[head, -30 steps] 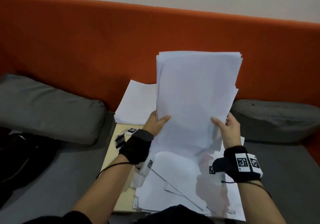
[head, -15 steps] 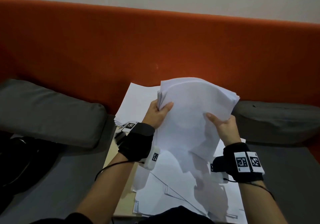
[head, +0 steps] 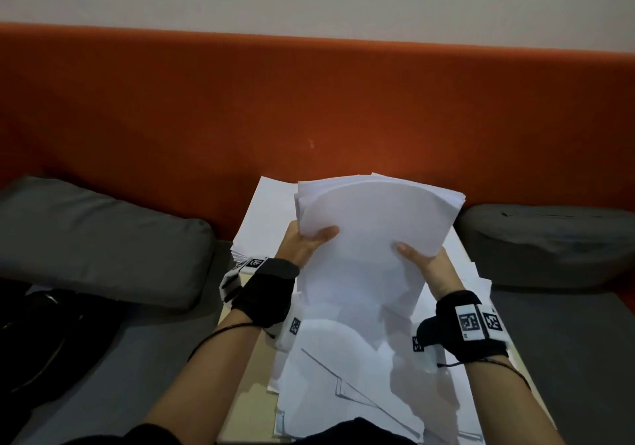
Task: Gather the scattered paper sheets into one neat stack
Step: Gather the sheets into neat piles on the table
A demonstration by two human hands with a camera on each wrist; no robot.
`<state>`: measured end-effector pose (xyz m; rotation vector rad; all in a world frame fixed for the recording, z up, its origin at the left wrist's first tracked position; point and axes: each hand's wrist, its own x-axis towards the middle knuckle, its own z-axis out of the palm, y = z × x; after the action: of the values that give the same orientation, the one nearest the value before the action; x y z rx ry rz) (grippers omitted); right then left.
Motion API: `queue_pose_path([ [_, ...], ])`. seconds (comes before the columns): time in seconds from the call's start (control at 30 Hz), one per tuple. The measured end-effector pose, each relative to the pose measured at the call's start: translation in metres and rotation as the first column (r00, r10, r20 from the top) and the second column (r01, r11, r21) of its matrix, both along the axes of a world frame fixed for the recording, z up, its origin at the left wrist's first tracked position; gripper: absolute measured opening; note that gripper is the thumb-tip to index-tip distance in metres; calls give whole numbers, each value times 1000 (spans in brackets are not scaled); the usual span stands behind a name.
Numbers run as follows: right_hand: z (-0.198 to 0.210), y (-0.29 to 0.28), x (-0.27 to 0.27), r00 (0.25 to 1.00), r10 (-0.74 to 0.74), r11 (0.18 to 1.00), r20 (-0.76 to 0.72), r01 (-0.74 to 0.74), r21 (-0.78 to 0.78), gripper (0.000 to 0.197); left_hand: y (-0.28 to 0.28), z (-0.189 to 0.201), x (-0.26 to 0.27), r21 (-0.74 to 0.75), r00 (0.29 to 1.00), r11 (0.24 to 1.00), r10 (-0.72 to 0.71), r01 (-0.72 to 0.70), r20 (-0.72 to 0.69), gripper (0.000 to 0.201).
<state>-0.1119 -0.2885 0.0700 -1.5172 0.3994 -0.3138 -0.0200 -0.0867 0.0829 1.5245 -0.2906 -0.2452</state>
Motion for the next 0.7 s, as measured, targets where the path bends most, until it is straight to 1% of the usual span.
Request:
queue_pose_path([
  [0.03,2,0,-1,1000,-20,1000,-2,20,7,27,0,1,2,-5,1000,1000,18,-18,-3,19],
  [0.07,3,-2,-3,999,-31,999,8,31,27,31,-1,2,4,-22,999,999,35,-35,-3,16],
  [0.13,2,-6,-5,999,-33,998,32,31,59,62,-3,5,7,-71,999,996,52,-51,4,12],
  [0.17,2,-6,-5,999,-15,998,29,13,56,67,-5,5,6,-94,998,994,55,-55,2,11],
  [0.2,2,-5,-4,1000,0,999,15,0,35,61,-9,4,5,-100,999,994,52,-53,-5,11],
  [0.23,2,-4,0,1000,-8,1000,-5,8,-1,52,-14,3,3,-83,999,995,53,-54,-10,12],
  [0.27,3,-2,4,999,-43,998,-27,42,-37,42,-18,1,3,-41,998,998,55,-56,-7,11],
  [0.3,4,-2,8,993,-109,992,-39,107,-67,38,-22,0,4,-4,999,999,47,-47,-3,10],
  [0.33,3,-6,11,985,-167,983,-41,163,-85,38,-25,-1,5,10,999,999,32,-32,-6,13],
  [0.4,3,-17,12,965,-260,963,-31,256,-87,39,-28,-4,8,-15,1000,1000,-23,23,-6,15],
  [0.47,-1,-32,5,936,-345,936,-69,338,-102,39,-28,-15,14,-13,998,999,-43,43,-43,17],
  [0.53,-11,-45,-6,902,-410,911,-135,397,-112,37,-24,-38,18,92,992,996,-2,14,-125,25],
  [0.6,-25,-54,-19,864,-452,892,-223,440,-105,36,-21,-68,21,290,989,957,18,26,-148,28],
  [0.63,-35,-59,-24,837,-470,882,-279,452,-130,37,-21,-83,21,416,990,907,-4,61,-138,28],
  [0.7,-53,-61,-33,767,-470,883,-437,402,-243,41,-23,-102,16,633,986,756,-101,164,-136,31],
])
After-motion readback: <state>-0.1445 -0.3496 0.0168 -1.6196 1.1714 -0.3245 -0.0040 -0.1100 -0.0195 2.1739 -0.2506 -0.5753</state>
